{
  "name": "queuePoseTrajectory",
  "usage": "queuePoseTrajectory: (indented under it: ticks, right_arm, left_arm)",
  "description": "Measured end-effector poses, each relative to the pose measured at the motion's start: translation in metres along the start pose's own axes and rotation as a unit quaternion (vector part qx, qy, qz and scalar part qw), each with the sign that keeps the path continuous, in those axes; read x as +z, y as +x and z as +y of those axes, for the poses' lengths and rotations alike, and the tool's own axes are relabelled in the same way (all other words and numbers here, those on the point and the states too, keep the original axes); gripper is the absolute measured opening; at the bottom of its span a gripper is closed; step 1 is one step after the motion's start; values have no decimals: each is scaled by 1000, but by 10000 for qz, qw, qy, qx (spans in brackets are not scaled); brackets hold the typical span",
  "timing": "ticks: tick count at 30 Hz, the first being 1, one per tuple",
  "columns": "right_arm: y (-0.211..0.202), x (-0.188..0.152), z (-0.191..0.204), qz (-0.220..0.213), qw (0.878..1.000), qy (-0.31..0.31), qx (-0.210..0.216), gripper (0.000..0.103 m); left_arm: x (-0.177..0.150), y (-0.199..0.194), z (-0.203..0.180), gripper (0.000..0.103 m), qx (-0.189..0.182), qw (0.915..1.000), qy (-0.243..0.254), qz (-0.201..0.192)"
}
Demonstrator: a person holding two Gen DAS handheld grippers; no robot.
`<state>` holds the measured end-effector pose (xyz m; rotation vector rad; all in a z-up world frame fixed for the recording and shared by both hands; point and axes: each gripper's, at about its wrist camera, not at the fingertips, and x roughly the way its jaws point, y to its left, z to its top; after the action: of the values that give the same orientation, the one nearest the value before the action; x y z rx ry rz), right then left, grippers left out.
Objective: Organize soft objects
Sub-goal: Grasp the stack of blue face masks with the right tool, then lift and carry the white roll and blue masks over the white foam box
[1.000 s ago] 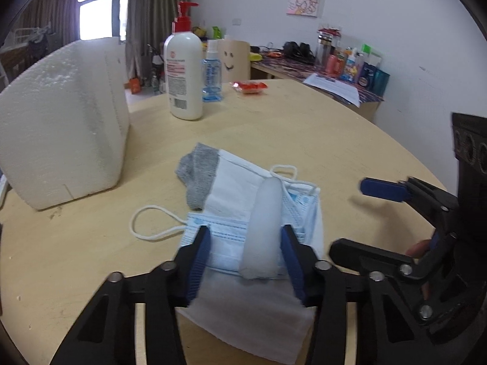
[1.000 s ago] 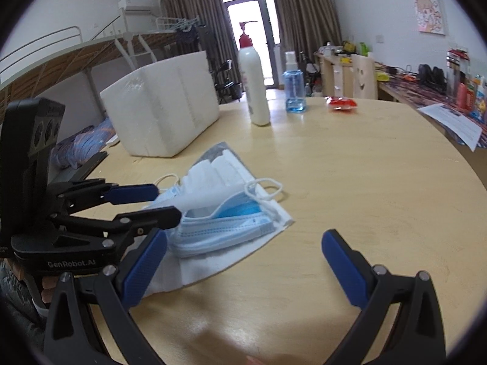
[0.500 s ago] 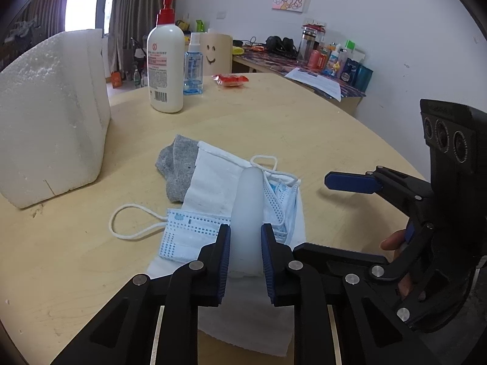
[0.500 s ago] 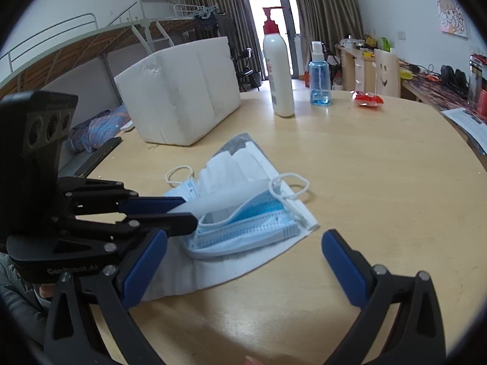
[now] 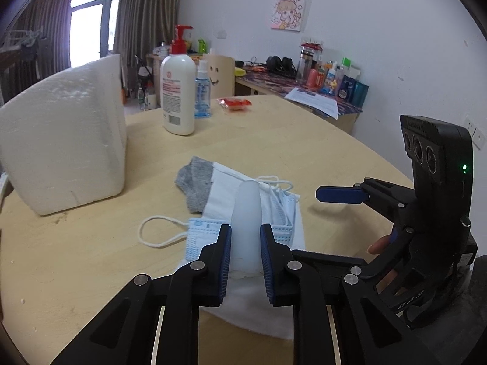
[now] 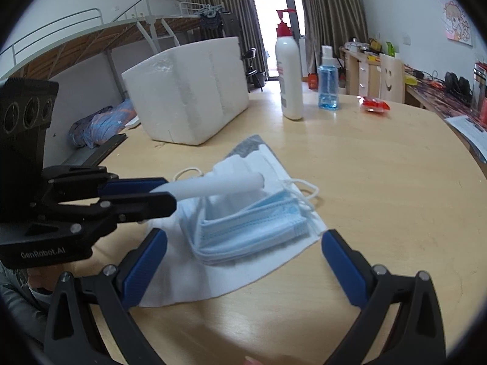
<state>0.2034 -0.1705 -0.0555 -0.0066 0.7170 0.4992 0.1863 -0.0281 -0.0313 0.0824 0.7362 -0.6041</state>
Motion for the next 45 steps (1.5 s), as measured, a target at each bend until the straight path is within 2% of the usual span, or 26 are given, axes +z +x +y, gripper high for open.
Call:
queuePoseTrajectory:
  ticks: [8, 11, 14, 20, 24, 26, 29, 37, 40, 45]
  right_arm:
    - [10, 6, 17, 71, 9999, -145, -24, 102]
    - [17, 9, 23, 162, 9997, -175, -112, 98]
    - [23, 10, 26, 252, 9995, -147, -129, 89]
    - [32, 9, 31, 424, 9984, -154, -346, 84]
    - [35, 8, 34, 530, 9975, -157, -448, 70]
    - [37, 7, 35, 588, 9966, -194, -536, 66]
    - [39, 6, 35, 669, 9958, -184, -595, 54]
    - [32, 3, 38, 640, 9955, -125, -688, 28]
    - [22, 4, 39, 472, 9965, -52, -688, 24]
    - [-1, 9, 43, 96, 9979, 1, -643, 23]
  left_arm:
    - [-9, -26, 15, 20, 132, 9994, -161, -259]
    - [-13, -35, 22, 20, 191, 9988, -241, -379]
    - [-18, -43, 31, 20, 239, 9981, -329, -463]
    - [-27, -57, 42, 20, 263, 9973, -395, -566]
    - [-32, -63, 45, 20, 278, 9967, -450, -619]
    - [-34, -67, 45, 20, 287, 9961, -477, -682]
    - [-36, -72, 45, 20, 326, 9954, -476, -764]
    - [-43, -83, 45, 20, 493, 9935, -574, -849]
    - [-45, -89, 44, 20, 600, 9924, -566, -917]
    - [-47, -98, 38, 20, 734, 9907, -535, -1017]
